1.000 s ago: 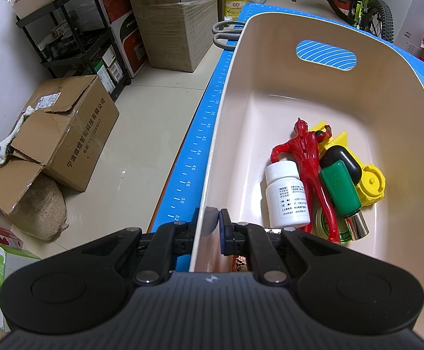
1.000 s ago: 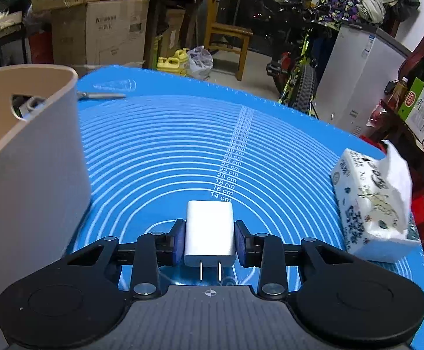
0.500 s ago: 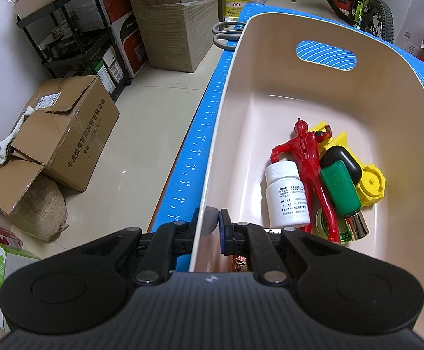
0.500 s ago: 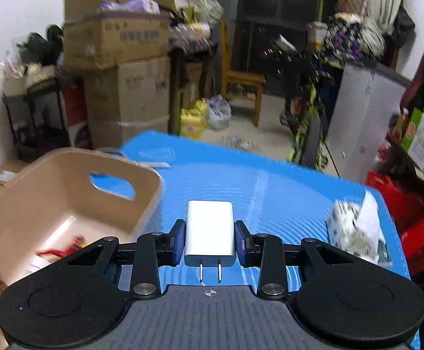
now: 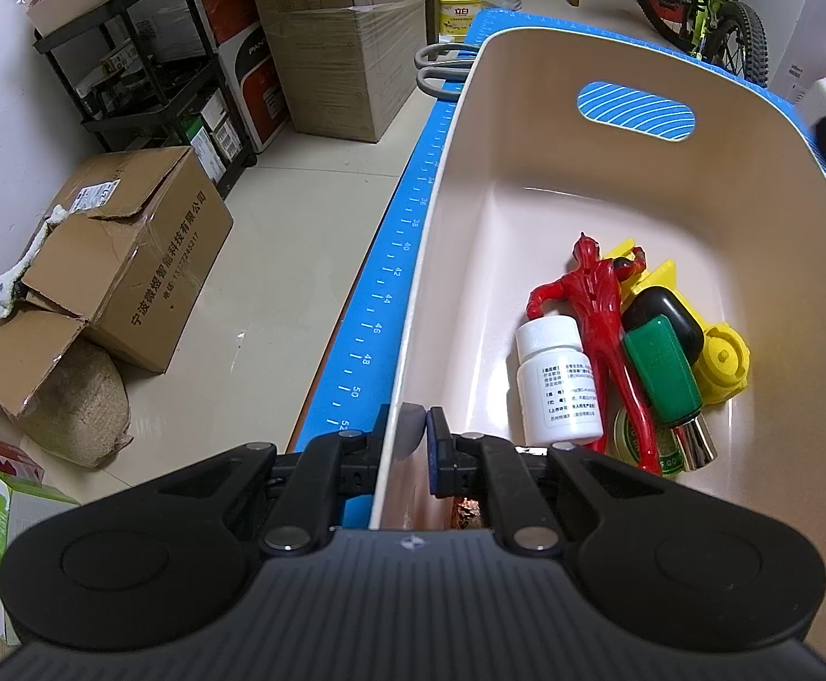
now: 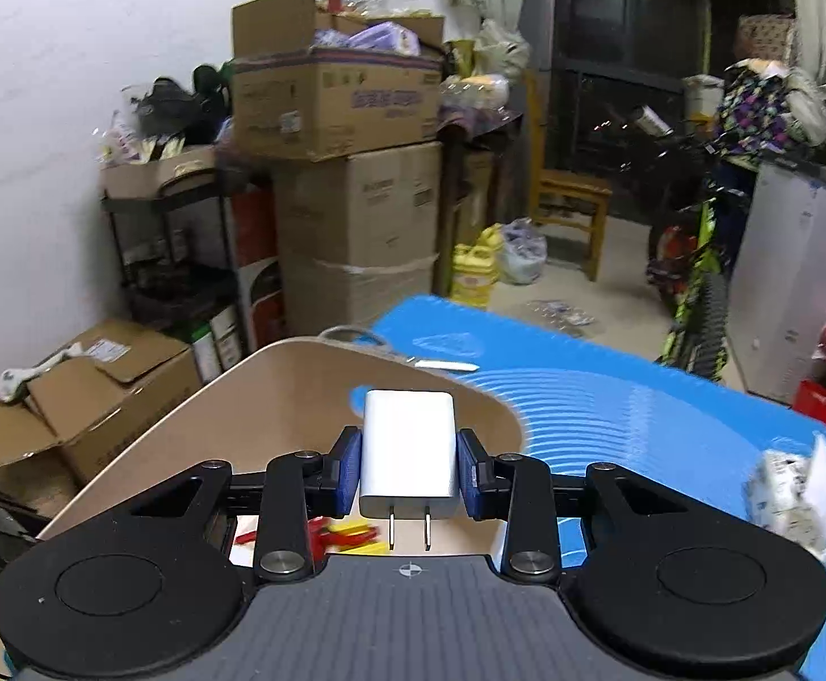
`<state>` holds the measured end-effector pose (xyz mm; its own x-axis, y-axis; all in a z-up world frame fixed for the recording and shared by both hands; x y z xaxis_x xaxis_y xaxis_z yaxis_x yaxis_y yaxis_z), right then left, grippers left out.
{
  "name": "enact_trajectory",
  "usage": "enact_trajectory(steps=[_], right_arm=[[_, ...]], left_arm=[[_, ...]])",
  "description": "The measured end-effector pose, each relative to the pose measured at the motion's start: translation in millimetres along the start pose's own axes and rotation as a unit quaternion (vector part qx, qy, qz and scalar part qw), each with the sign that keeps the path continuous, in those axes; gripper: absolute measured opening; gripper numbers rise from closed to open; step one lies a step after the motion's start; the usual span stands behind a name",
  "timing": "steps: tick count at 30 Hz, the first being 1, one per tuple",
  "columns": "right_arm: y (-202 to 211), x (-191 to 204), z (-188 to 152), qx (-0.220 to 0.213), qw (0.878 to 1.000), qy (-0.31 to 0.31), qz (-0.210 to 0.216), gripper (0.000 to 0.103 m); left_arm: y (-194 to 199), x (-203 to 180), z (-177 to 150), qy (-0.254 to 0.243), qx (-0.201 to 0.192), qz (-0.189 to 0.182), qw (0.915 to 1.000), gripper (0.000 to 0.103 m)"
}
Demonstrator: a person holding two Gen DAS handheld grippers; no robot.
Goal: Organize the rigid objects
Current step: 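Carry the white charger plug into the basket and release it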
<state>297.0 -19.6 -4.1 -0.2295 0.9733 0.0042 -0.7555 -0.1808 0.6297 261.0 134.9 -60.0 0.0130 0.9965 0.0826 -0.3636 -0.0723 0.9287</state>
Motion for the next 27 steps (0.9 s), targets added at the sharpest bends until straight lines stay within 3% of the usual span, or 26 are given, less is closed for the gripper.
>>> enact_trajectory(steps=[9, 17, 23, 27], right_arm=[[-38, 52, -12, 0.085, 0.995, 0.057, 0.019, 0.043], [-68, 70, -28, 0.171, 0.981, 0.088, 0.018, 0.042], [-69, 70, -30, 0.188, 0.978, 0.089, 0.014, 0.042], [-56, 68, -30, 0.163, 0.983, 0.086, 0.015, 0.052]], left_arm=[[0, 0, 0, 0.0, 0.0, 0.0, 1.0, 0.012], [1, 1, 0, 0.001, -0.001, 0.0, 1.0, 0.012], [1, 3, -1, 0.004, 0.0, 0.0, 1.0, 0.013], [1, 1, -1, 0.002, -0.002, 0.004, 1.0, 0.013]])
Point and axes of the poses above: each gripper's, at about its wrist camera, not at the fingertips, and y roughly against the way its jaws point, x to its left, z to its top, the point moved 1 cm from there along -y, roughly the way its jaws point, and after that the axes turned 6 degrees about x, right-handed, at the moved point
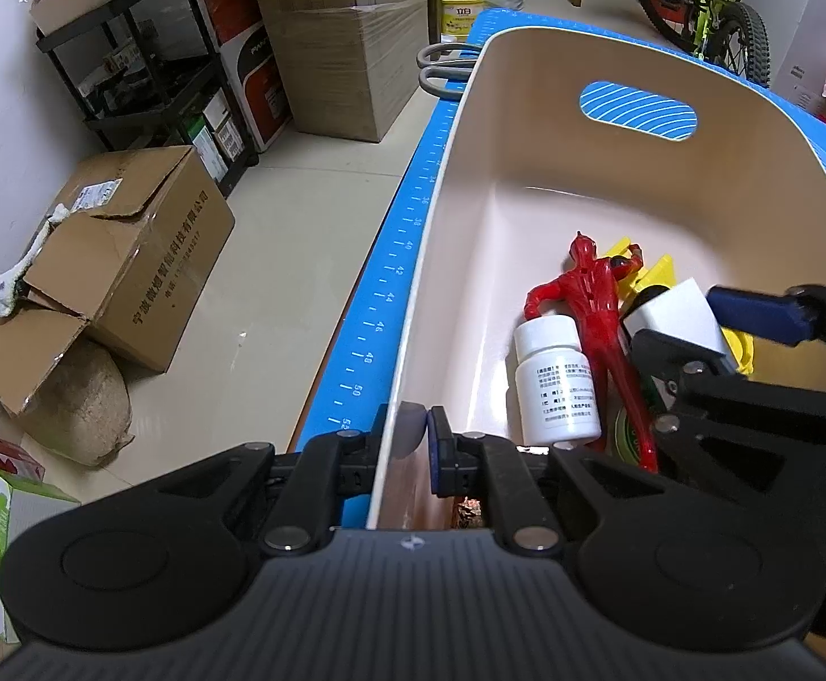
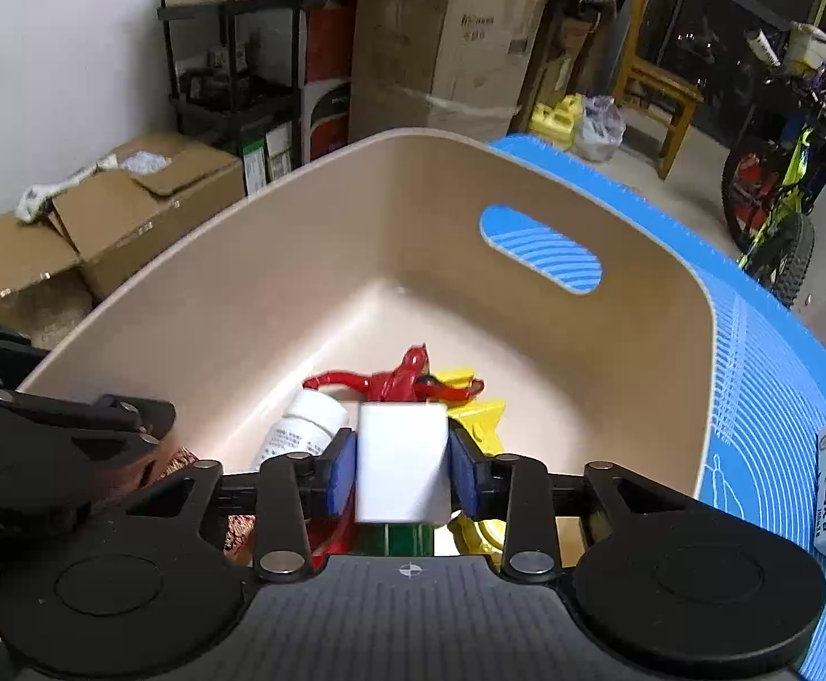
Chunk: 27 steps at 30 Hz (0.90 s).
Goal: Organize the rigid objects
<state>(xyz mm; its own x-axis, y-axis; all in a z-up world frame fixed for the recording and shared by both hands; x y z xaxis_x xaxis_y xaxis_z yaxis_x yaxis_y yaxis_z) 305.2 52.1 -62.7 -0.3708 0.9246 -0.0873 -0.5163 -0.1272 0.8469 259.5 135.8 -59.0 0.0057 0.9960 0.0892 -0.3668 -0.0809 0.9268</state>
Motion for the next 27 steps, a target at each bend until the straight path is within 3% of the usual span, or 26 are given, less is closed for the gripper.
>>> enact_trajectory(steps=[4, 6, 15, 20, 27], right_arm=[[17, -8, -3, -0.024, 1.0, -0.01, -0.006, 0.058], [27, -14, -4, -0.036, 0.999, -0.025, -0.005, 0.064], [72, -36, -19, -0.074, 0.995, -0.072, -0.012, 0.075], [97, -46, -31, -0.089, 0.992, -0.081, -0.024, 0.085], [129, -57, -50, -0.097, 0.99, -0.096, -0.035, 0.088]], left_arm=[[5, 1, 0, 0.008, -0.007, -0.006, 0.9999, 0.015], [7, 1, 0, 0.005, -0.011, -0.008, 0.9999, 0.029], [36, -15, -3, -0.012, -0.058, 0.004, 0.9982, 0.072], [59, -24, -10, -0.017, -0.074, 0.016, 0.997, 0.075], [97, -34, -23, -0.022, -0.1, 0.017, 0.9946, 0.077]])
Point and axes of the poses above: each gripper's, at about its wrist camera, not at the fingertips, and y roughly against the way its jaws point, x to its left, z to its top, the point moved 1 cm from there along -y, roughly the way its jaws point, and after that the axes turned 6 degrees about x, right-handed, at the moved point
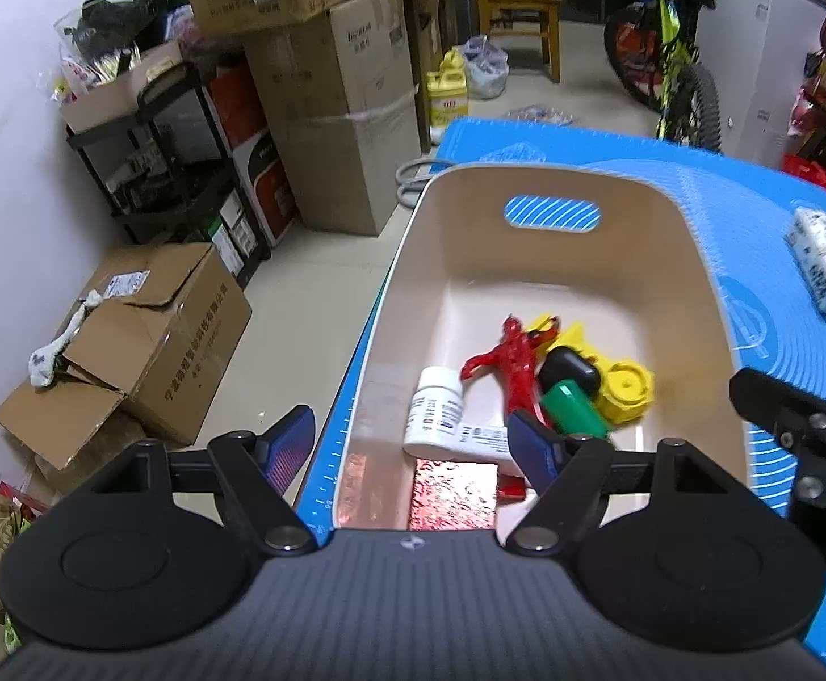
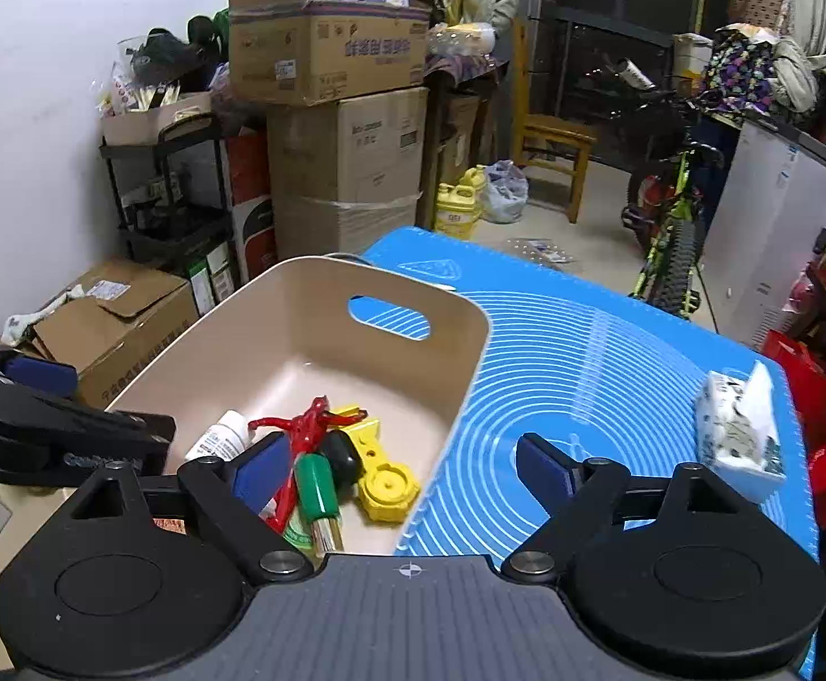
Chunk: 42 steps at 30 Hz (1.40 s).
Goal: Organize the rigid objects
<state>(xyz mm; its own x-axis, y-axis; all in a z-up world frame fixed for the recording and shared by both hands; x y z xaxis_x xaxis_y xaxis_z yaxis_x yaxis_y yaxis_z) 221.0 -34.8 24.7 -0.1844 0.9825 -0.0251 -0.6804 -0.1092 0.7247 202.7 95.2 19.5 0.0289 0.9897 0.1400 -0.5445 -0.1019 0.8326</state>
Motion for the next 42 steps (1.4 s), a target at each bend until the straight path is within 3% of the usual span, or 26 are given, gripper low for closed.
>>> enact_trajectory(steps=[9, 23, 42], right_arm=[[58, -14, -20, -0.019, 1.0, -0.01, -0.009, 0.092], [145, -28, -79, -0.044, 0.998, -0.041, -0.016, 0.092], [227, -36, -149, -0.072, 0.995, -0.07, -0.03, 0.092]], left_arm=[[48, -13, -18, -0.005, -0.024, -0.007, 0.9997, 0.078], [125, -30, -61, 0.003, -0.075, -0.02, 0.997, 0.082], [180, -53, -127, -0.011, -0.104, -0.026, 0.9941, 0.084]])
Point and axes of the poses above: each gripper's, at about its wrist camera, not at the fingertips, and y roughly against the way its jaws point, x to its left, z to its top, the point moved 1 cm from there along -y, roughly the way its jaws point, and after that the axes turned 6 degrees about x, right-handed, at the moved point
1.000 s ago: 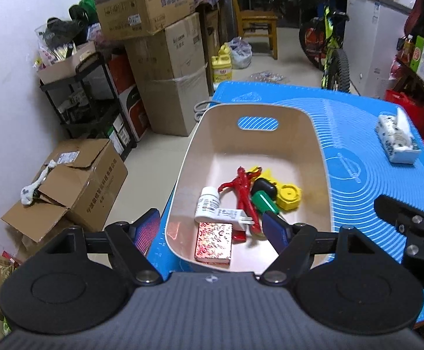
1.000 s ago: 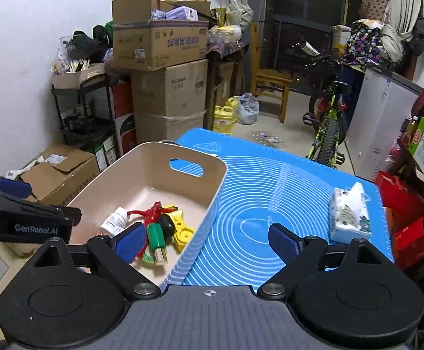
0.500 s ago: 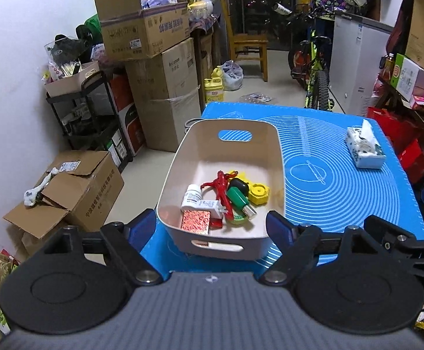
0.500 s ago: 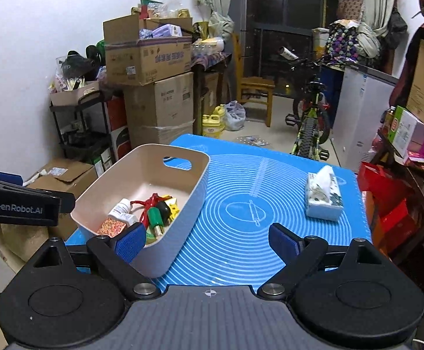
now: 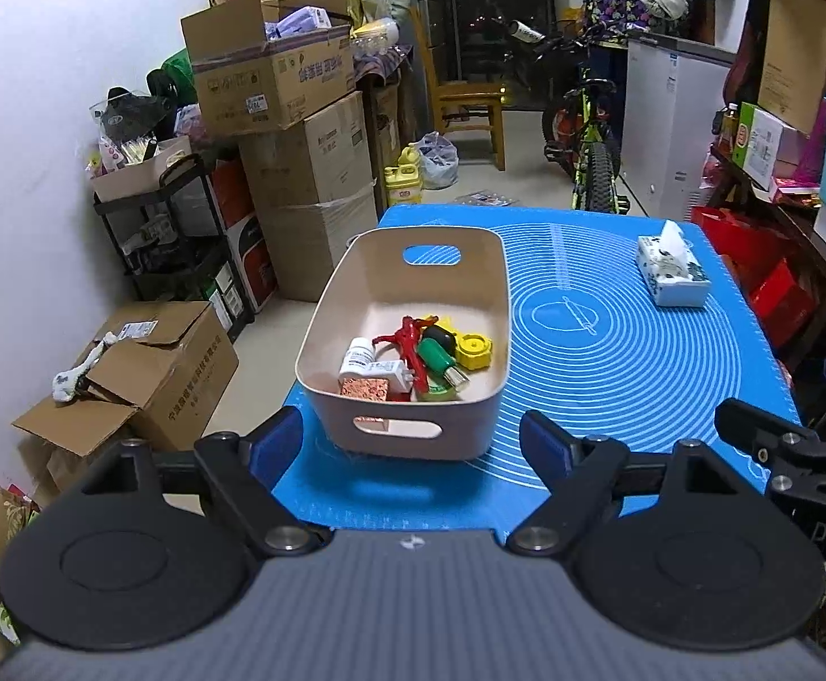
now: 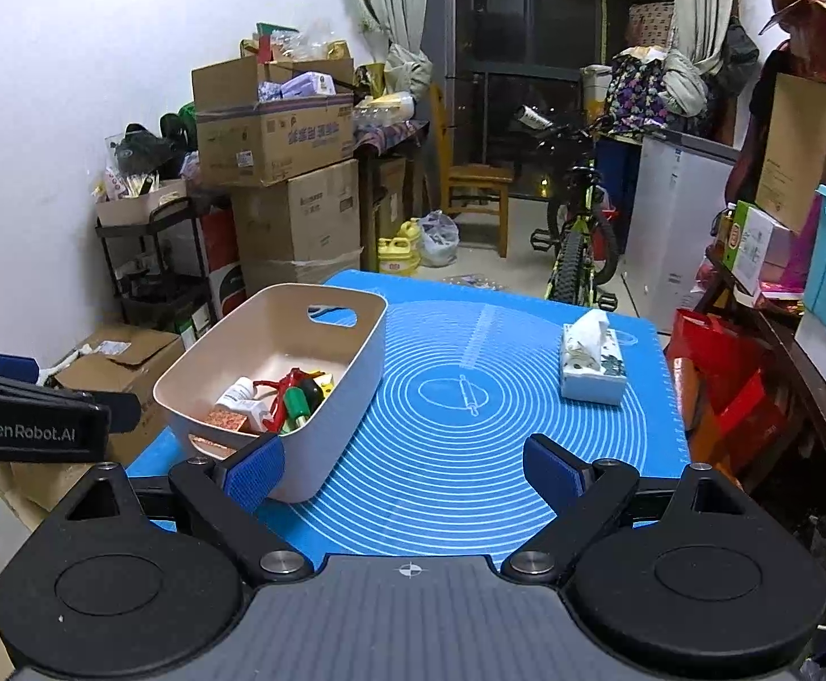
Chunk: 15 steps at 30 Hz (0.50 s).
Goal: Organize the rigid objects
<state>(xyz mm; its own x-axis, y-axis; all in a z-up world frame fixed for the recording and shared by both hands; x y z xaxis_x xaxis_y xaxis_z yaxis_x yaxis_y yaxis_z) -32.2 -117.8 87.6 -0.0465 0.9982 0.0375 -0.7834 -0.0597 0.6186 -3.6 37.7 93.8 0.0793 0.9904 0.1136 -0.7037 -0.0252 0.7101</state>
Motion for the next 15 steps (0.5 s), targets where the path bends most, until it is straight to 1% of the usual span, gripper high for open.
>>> enact_trajectory(steps=[6, 15], right_arm=[[26, -4, -18, -0.005, 1.0, -0.019, 0.0, 0.092], [61, -2, -39, -0.015, 1.0, -0.026, -0.003, 0.092]], left_arm=[[18, -6, -17, -0.005, -0.006, -0.004, 1.0, 0.085], [44, -12, -38, -0.016, -0.024, -0.01, 0.9995, 0.085]])
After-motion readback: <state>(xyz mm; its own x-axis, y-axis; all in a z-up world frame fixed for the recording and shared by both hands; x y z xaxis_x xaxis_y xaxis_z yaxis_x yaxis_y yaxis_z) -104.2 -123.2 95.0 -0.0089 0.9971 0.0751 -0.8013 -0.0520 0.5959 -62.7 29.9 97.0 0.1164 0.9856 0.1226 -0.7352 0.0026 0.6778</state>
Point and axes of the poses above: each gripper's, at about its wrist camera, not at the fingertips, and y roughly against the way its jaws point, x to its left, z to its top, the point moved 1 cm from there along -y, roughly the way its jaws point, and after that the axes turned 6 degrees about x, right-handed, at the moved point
